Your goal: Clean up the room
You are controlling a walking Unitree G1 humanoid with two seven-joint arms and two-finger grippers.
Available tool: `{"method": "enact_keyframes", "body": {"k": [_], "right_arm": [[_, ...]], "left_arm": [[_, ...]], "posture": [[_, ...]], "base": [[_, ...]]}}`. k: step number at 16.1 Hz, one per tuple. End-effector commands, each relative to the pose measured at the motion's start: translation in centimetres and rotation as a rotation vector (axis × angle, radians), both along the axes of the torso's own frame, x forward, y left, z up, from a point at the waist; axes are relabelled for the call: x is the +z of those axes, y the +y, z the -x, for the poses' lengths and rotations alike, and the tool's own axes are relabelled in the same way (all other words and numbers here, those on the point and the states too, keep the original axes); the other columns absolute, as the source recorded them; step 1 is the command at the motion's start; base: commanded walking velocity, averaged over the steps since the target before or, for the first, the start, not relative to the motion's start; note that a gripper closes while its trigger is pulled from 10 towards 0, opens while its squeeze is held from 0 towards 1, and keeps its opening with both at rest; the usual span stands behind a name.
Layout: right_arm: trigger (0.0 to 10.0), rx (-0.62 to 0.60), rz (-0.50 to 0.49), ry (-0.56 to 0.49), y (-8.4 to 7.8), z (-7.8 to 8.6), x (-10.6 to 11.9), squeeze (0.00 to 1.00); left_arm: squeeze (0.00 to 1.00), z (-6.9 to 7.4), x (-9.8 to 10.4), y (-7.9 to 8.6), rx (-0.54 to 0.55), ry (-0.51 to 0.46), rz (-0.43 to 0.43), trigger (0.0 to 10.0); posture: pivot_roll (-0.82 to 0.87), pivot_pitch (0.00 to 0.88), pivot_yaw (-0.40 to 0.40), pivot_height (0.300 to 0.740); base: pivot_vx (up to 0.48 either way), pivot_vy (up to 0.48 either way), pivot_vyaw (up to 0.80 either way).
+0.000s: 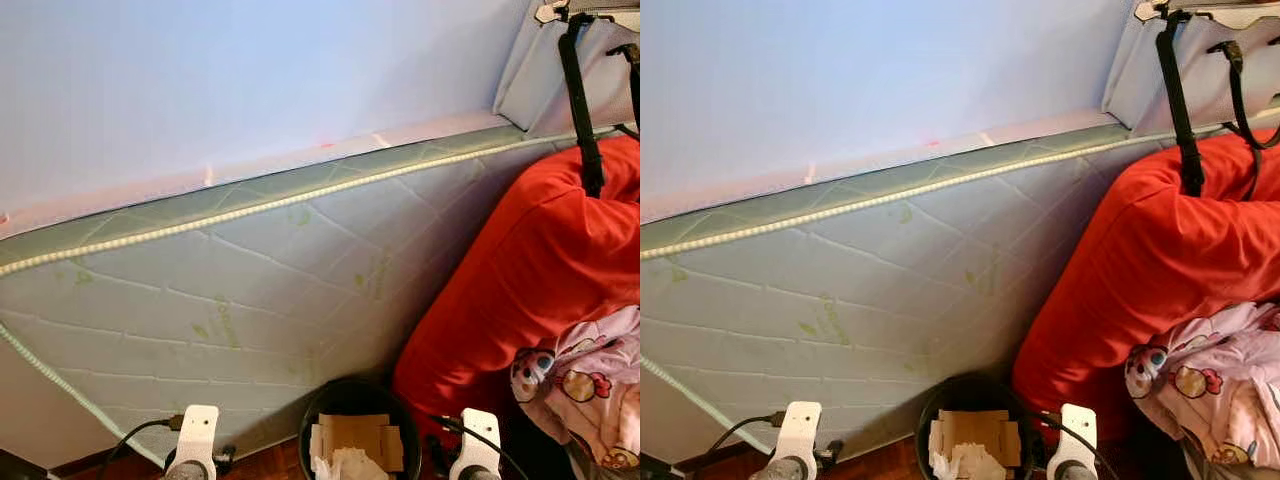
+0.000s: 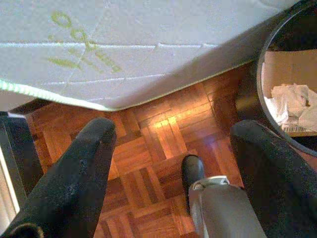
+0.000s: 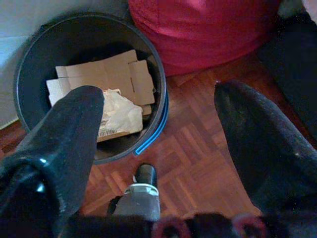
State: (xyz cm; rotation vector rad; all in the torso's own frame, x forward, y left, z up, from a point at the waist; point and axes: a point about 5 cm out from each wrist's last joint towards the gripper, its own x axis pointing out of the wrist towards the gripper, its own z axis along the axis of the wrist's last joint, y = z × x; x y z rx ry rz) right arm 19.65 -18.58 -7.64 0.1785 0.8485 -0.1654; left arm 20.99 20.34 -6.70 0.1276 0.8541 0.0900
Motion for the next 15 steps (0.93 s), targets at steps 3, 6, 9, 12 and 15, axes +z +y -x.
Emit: {"method": "enact_keyframes", "body": {"k": [3,6,9,12,15], "right_arm": [[10.0,0.019,-0.005,0.011,0.1,-0.3,0.1,0.0],[10.0,0.013,-0.006,0.004,0.0,-0.4,0.2,0.0],[10.0,0.0,-0.004,0.0,-0.1,-0.3,0.2,0.0],[10.0,-0.005,-0.005,0.012,-0.2,-0.1,0.0,0.0],[10.0,-0.019,-0.01,0.022,-0.1,0.0,-0.1,0.0]], "left_arm": [[0.0,0.8,-0.5,0.1,0.028,0.027,0.012,10.0],[0.0,1.3,-0.7,0.1,0.023,0.043,0.012,10.0],[0.0,1.4,-0.8,0.1,0.043,0.045,0.03,10.0],[0.0,2.0,-1.1,0.2,0.078,0.065,0.068,10.0],[0.0,3.1,-1.7,0.0,0.064,0.109,0.074,10.0]], "posture": [[0.05,0.0,-0.019,0.722],[0.01,0.0,0.001,0.722],[-0.02,0.0,0.017,0.722],[-0.03,0.0,0.02,0.722],[-0.05,0.0,0.036,0.722]], "base": [[0.0,0.0,0.0],[0.0,0.0,0.0],[0.0,0.0,0.0],[0.0,0.0,0.0],[0.0,0.0,0.0]]}}
